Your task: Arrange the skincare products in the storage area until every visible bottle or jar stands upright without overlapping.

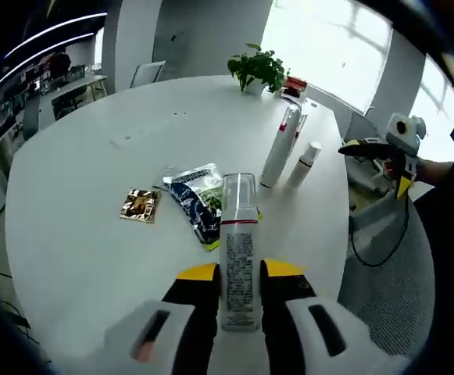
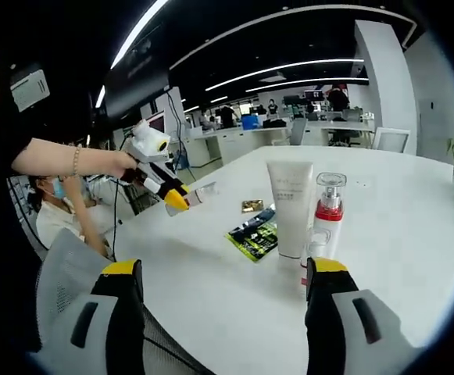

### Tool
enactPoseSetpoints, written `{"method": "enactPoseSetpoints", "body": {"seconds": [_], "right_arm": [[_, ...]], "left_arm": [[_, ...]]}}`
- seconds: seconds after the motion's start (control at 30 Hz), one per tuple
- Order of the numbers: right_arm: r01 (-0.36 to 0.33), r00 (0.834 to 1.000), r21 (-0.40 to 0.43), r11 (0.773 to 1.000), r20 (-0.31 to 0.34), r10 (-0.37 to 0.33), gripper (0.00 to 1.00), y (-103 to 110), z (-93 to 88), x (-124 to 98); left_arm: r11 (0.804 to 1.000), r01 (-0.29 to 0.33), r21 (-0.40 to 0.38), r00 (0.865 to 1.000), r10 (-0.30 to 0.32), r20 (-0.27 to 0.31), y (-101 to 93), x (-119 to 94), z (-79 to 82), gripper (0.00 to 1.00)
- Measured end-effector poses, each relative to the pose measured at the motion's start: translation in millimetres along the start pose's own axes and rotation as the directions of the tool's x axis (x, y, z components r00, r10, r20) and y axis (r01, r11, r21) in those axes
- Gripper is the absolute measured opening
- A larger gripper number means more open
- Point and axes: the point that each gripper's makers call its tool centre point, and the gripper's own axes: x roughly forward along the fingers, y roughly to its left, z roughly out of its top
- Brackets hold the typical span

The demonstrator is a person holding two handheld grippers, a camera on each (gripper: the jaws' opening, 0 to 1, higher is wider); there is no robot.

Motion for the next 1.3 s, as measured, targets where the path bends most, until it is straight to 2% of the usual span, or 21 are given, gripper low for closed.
{"method": "enactPoseSetpoints", "body": {"seconds": [0.23,0.33,0.4,0.53,0.63,0.7,0.8,0.87,0.9,0.93,1.0,1.03,1.1,1.2,1.27,1.3], "right_arm": [[-0.059,0.998,0.009,0.998,0.034,0.059,0.83,12,11.9,6],[-0.092,0.995,0.003,0.996,0.042,0.092,0.82,17,17.5,9],[-0.111,0.992,0.013,0.994,0.063,0.11,0.81,20,22.2,11],[-0.182,0.977,0.074,0.98,0.126,0.172,0.75,29,38.7,12],[-0.234,0.962,0.116,0.965,0.17,0.213,0.73,36,53.5,10],[-0.241,0.957,0.136,0.961,0.195,0.213,0.73,36,61.6,10],[-0.285,0.939,0.179,0.941,0.247,0.238,0.71,37,74.5,9],[-0.307,0.932,0.179,0.935,0.256,0.257,0.69,39,78.8,9],[-0.316,0.93,0.179,0.932,0.255,0.267,0.68,41,79.7,9],[-0.334,0.925,0.178,0.926,0.253,0.285,0.67,45,81.0,10],[-0.36,0.916,0.183,0.915,0.253,0.311,0.65,50,83.4,11],[-0.376,0.91,0.192,0.907,0.263,0.321,0.64,52,85.9,11],[-0.423,0.885,0.233,0.876,0.314,0.345,0.62,58,96.9,10],[-0.448,0.871,0.258,0.856,0.342,0.353,0.57,60,104.6,10],[-0.499,0.842,0.305,0.811,0.394,0.369,0.55,65,115.5,8],[-0.514,0.832,0.317,0.797,0.409,0.374,0.53,67,118.7,6]], "left_arm": [[0.997,0.064,-0.042,0.989,-0.058,0.135,-32.0,-11,26.4,0.25],[0.997,0.074,-0.036,0.984,-0.068,0.163,-42.4,-15,33.7,0.25],[0.995,0.091,-0.034,0.98,-0.083,0.182,-57.5,-21,39.1,0.25],[0.992,0.127,-0.03,0.964,-0.116,0.239,-70.8,-26,50.3,0.25],[0.986,0.162,-0.039,0.946,-0.144,0.292,-82.8,-32,60.3,0.25],[0.986,0.166,-0.035,0.941,-0.147,0.305,-86.7,-33,63.1,0.25],[0.984,0.176,-0.026,0.934,-0.159,0.32,-98.8,-35,66.6,0.25],[0.983,0.184,-0.025,0.929,-0.165,0.33,-105.5,-36,68.5,0.25],[0.98,0.199,-0.028,0.922,-0.177,0.344,-113.1,-36,71.0,0.25],[0.979,0.201,-0.029,0.921,-0.178,0.348,-114.7,-36,71.6,0.25],[0.974,0.223,-0.037,0.907,-0.193,0.374,-122.1,-38,75.1,0.25],[0.973,0.225,-0.039,0.903,-0.194,0.383,-127.6,-38,77.4,0.25],[0.965,0.255,-0.054,0.885,-0.211,0.414,-141.5,-39,83.9,0.25],[0.956,0.286,-0.066,0.865,-0.228,0.446,-148.0,-43,88.2,0.25],[0.952,0.298,-0.068,0.855,-0.234,0.464,-152.5,-45,90.5,0.25],[0.95,0.306,-0.068,0.848,-0.239,0.473,-155.5,-47,91.7,0.25]]}}
